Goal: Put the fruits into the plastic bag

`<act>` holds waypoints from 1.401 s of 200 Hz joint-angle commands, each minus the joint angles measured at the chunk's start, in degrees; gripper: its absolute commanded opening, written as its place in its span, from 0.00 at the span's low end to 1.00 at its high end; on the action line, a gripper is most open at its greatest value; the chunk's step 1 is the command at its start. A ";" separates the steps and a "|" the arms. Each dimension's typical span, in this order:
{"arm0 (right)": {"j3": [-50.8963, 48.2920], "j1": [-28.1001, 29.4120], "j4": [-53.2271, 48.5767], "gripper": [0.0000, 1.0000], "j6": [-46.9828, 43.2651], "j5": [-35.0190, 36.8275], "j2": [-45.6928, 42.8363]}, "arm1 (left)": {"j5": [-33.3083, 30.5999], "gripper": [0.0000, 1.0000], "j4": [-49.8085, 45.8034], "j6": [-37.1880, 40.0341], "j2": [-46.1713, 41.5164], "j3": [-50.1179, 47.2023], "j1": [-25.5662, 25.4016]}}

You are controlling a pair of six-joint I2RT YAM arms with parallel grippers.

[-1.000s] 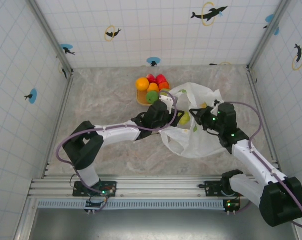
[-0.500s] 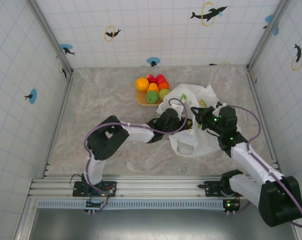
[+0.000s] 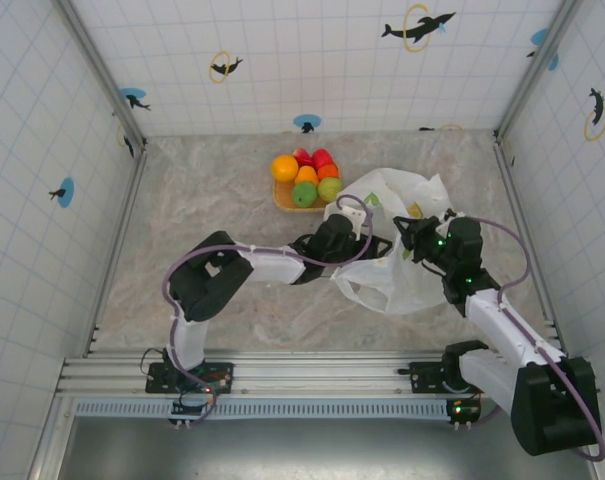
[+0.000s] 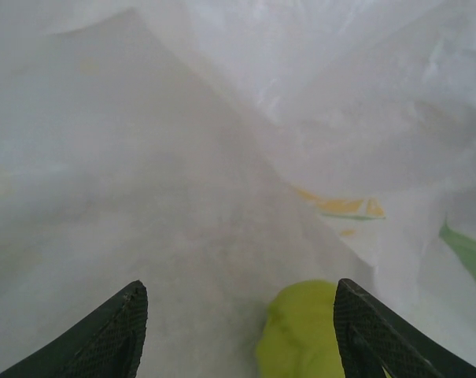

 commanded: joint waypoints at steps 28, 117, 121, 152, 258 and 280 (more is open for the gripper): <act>-1.28 -1.33 -2.94 0.00 -4.21 -0.06 -1.06 | -0.93 0.65 -11.30 7.10 -12.74 -10.20 1.74; -0.68 -1.49 -1.31 0.00 -4.82 0.06 1.01 | 0.23 0.65 -14.54 -5.44 -2.34 -0.79 2.01; -0.68 -1.50 -1.21 0.00 -4.81 0.07 1.04 | 0.34 0.65 -14.39 -5.76 -1.88 -0.49 1.93; -0.68 -1.49 -0.45 0.00 -4.67 -0.15 1.34 | -2.41 0.65 -16.56 -6.66 -0.29 1.02 0.78; -1.64 -1.95 0.65 0.00 -4.20 0.17 0.79 | 0.70 0.64 -17.72 -10.09 3.24 1.20 0.09; -2.06 -2.15 1.54 0.00 -3.94 -0.04 0.90 | 1.96 0.60 -16.38 -10.50 4.68 2.15 0.07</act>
